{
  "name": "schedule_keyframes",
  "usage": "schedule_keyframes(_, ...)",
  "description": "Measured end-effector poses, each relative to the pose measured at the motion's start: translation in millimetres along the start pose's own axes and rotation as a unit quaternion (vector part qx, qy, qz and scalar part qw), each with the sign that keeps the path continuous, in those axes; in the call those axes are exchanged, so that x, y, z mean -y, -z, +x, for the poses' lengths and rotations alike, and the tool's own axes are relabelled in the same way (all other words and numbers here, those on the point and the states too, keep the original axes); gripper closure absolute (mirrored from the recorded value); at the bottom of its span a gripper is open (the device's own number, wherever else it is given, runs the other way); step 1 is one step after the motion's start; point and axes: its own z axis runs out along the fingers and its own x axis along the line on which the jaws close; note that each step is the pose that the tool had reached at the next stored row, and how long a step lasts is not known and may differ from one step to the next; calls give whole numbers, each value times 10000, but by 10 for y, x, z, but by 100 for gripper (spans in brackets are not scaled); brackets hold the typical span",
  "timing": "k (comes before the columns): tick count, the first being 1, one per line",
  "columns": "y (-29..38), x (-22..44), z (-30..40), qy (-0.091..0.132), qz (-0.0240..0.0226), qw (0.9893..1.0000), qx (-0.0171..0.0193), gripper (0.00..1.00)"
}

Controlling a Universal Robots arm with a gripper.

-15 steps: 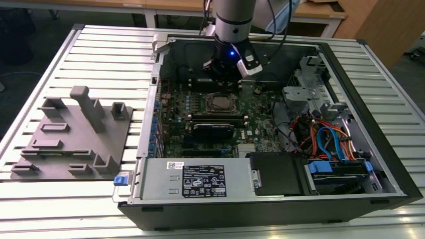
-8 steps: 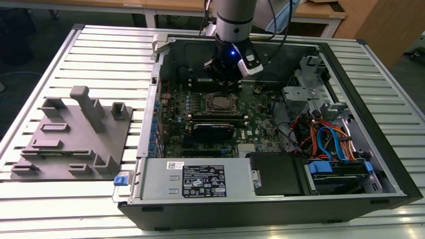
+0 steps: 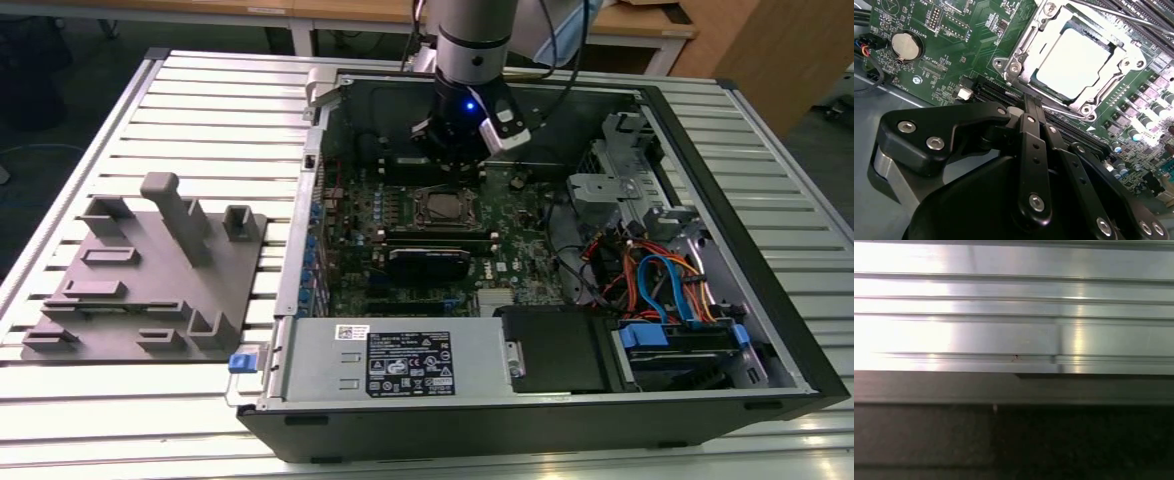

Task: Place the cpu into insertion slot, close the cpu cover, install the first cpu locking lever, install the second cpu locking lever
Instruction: 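Install the first cpu locking lever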

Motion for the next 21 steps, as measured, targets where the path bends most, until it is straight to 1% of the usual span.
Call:
schedule_keyframes(7,-17,-2,-5,0,0,10000,0,90)
schedule_keyframes(15,-68,0,-9,0,-1,10000,0,90)
schedule_keyframes(21,-75,0,-9,-3,0,10000,-1,90)
